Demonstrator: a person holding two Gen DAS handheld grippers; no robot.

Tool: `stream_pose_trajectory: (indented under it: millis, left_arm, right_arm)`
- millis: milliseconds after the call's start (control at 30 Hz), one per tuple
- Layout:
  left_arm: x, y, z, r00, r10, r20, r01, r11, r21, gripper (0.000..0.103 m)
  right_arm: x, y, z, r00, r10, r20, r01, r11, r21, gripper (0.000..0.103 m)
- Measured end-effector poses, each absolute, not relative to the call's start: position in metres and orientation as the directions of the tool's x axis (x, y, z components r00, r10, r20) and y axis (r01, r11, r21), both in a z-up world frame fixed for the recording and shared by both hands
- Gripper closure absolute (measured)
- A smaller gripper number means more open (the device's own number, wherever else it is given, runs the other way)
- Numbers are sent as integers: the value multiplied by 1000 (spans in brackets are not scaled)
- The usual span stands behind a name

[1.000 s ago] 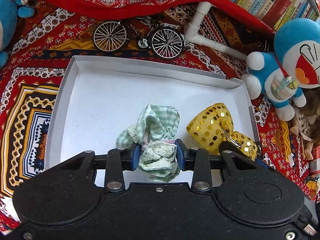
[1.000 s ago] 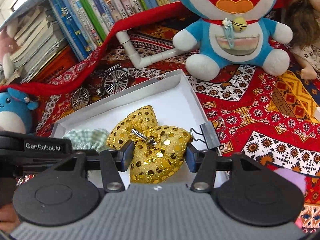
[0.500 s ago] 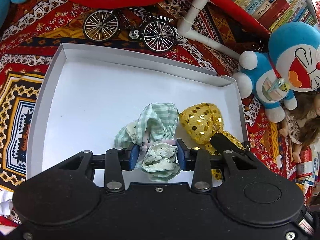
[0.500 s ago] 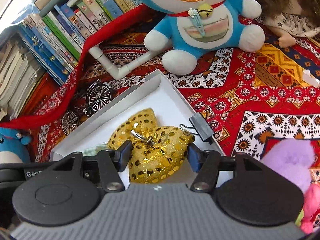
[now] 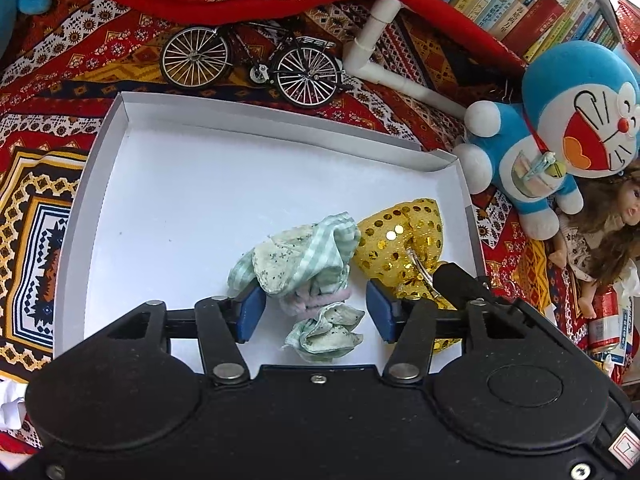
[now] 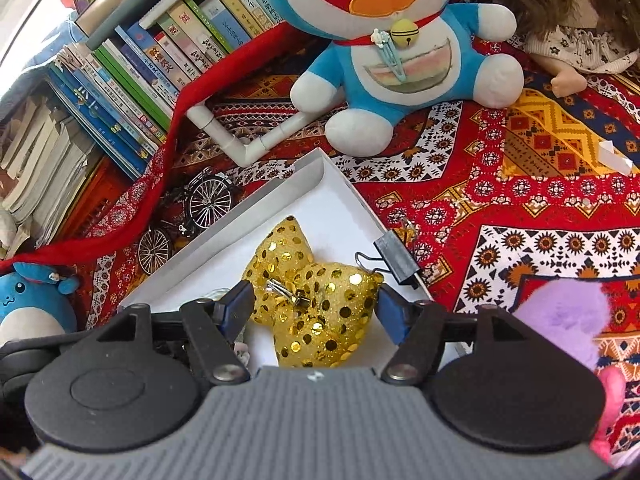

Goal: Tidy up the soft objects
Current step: 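Release the cloth into the white tray while the right gripper releases the bow beside it, then withdraw both open grippers from the tray toward the remaining items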

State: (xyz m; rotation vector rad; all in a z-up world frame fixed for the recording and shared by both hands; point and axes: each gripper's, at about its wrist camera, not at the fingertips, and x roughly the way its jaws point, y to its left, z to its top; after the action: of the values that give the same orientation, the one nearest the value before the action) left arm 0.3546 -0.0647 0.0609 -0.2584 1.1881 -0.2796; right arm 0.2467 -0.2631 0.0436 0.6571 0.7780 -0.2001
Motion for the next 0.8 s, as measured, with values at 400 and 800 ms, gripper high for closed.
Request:
stream_pose_trajectory:
  millis: [400, 800]
  left_arm:
    - [340, -61, 81, 386, -322, -864, 110, 947, -303, 39]
    - [302, -51, 117, 483, -283, -829, 176, 958, -225, 30]
  right_arm:
    - [234, -261, 60, 733, 53, -679, 354, 822, 446, 23]
    - [209, -251, 91, 781, 25, -624, 269, 888, 372, 18]
